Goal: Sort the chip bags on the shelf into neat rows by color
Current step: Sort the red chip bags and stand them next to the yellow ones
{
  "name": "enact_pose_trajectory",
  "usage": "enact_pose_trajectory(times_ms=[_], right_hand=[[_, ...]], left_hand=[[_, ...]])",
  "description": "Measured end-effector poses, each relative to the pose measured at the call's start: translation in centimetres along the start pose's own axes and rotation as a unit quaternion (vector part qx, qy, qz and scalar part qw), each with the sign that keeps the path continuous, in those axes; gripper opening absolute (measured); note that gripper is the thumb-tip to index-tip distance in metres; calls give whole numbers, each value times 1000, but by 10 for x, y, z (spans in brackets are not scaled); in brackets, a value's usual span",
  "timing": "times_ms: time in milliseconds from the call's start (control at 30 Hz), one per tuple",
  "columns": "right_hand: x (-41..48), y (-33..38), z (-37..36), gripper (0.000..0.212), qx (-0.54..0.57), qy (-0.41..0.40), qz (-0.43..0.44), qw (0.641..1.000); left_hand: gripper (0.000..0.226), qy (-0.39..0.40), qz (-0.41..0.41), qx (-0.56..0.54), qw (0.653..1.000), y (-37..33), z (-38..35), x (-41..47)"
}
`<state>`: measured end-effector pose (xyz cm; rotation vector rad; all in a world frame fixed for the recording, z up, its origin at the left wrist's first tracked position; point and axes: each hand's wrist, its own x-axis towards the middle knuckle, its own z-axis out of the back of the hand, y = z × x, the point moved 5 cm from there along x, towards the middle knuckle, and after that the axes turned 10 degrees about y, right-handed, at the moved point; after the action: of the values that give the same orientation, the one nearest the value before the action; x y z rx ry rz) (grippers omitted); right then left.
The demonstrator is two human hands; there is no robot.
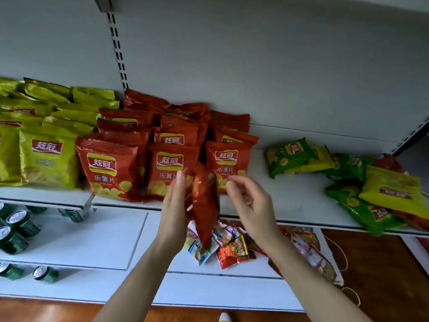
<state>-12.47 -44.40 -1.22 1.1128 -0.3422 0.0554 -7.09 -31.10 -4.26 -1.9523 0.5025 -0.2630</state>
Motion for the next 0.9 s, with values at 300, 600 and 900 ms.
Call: enact_pose_trajectory(times_ms=[300,600,900], right_hand=[[-6,-10,31,17,64,-62,-106,990],[-7,-20,29,12,222,-17,-170,960],[-15,-41,44,25,113,36,-207,971]], left_hand=[[35,-28,-48,95,994,0,-4,0],[22,-18,-28,73,997,-1,4,1],[31,-39,-25,59,997,0,15,0]])
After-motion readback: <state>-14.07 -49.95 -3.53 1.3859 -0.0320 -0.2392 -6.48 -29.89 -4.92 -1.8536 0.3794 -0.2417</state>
